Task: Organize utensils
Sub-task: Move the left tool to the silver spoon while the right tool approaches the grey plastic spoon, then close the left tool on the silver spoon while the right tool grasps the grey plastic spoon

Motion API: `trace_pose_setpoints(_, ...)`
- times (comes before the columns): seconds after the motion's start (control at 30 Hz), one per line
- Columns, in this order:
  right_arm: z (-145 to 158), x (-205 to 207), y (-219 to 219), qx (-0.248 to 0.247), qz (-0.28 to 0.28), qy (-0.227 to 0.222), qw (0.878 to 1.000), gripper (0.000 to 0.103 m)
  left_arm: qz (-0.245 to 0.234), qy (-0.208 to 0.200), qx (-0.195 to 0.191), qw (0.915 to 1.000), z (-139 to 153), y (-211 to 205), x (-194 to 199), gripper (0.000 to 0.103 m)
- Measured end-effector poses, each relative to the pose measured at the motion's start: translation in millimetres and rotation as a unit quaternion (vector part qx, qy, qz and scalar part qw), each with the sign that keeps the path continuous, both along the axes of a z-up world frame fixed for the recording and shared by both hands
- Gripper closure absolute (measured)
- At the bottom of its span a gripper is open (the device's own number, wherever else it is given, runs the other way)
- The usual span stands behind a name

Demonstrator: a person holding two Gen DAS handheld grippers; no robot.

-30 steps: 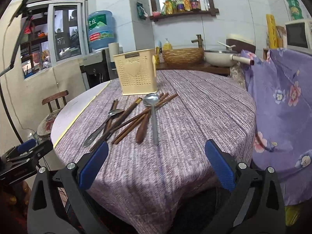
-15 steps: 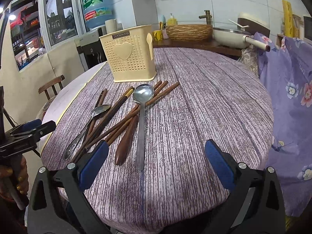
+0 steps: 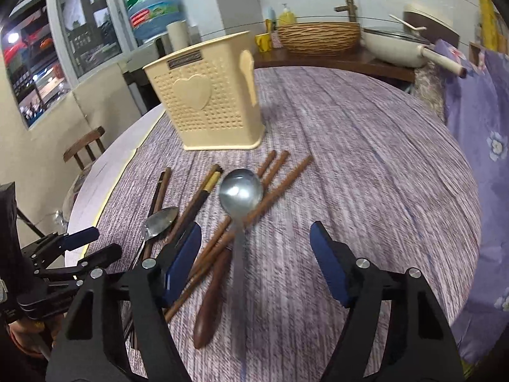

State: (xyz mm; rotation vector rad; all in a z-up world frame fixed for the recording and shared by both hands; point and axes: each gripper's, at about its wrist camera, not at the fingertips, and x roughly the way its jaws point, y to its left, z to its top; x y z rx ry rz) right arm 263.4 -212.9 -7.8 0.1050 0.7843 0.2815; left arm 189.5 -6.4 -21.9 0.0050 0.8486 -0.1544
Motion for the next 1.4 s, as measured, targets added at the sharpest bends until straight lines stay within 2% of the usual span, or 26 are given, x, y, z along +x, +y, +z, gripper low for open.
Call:
trace_pose_setpoints(0.17, -11.5, 15.7, 18.4, -0.052, 0.001, 0.014, 0.999, 0.032, -0.011, 0.013, 0.003, 0.9999, -6.8, -11.9, 9.0, 0.038)
trace_pose_setpoints(0.43, -26.9, 34.3, 15.8, -0.069, -0.020, 0.043, 0.996, 0.032, -0.006, 0.021, 0.010, 0.9997, -12.4, -24.4, 27.8, 0.041)
trace_pose_setpoints(0.57, -30.9, 39.7, -2.1, -0.063, -0.038, 0.050, 0.996, 0.035, 0.012, 0.020, 0.012, 0.9997, -11.8, -18.1, 34.3, 0.045)
trace_pose_setpoints(0.63, -31.8, 40.6, -9.8, -0.060, -0.043, 0.051, 0.996, 0.035, 0.018, 0.022, -0.002, 0.9996, -11.0, -11.7, 36.2, 0.046)
trace_pose_setpoints(0.8, -30.5, 43.3, -27.8, -0.055, -0.056, 0.051, 0.996, 0.039, 0.040, 0.020, -0.009, 0.9990, -9.8, 2.7, 42.3, 0.048)
trace_pose_setpoints(0.9, -30.4, 46.4, -33.8, -0.063, -0.058, 0.053, 0.995, 0.042, 0.053, 0.020, -0.006, 0.9984, -9.1, 10.5, 44.3, 0.051)
trace_pose_setpoints(0.97, -32.3, 47.7, -39.5, -0.065, -0.061, 0.059, 0.994, 0.050, 0.062, 0.018, -0.005, 0.9979, -8.8, 17.3, 45.2, 0.052)
trace_pose_setpoints(1.07, -31.9, 47.5, -51.5, -0.053, -0.070, 0.061, 0.994, 0.050, 0.086, 0.018, -0.003, 0.9961, -8.1, 30.1, 45.8, 0.052)
trace_pose_setpoints(1.2, -27.4, 48.4, -60.2, -0.067, -0.089, 0.059, 0.992, 0.050, 0.114, 0.018, -0.007, 0.9933, -7.0, 46.9, 48.6, 0.053)
trace_pose_setpoints(1.3, -25.7, 45.6, -64.6, -0.055, -0.089, 0.063, 0.992, 0.050, 0.126, 0.018, 0.002, 0.9918, -7.0, 52.1, 49.6, 0.052)
trace_pose_setpoints(1.4, -22.6, 39.8, -61.0, -0.050, -0.084, 0.063, 0.993, 0.050, 0.125, 0.018, -0.007, 0.9920, -5.5, 53.1, 48.0, 0.053)
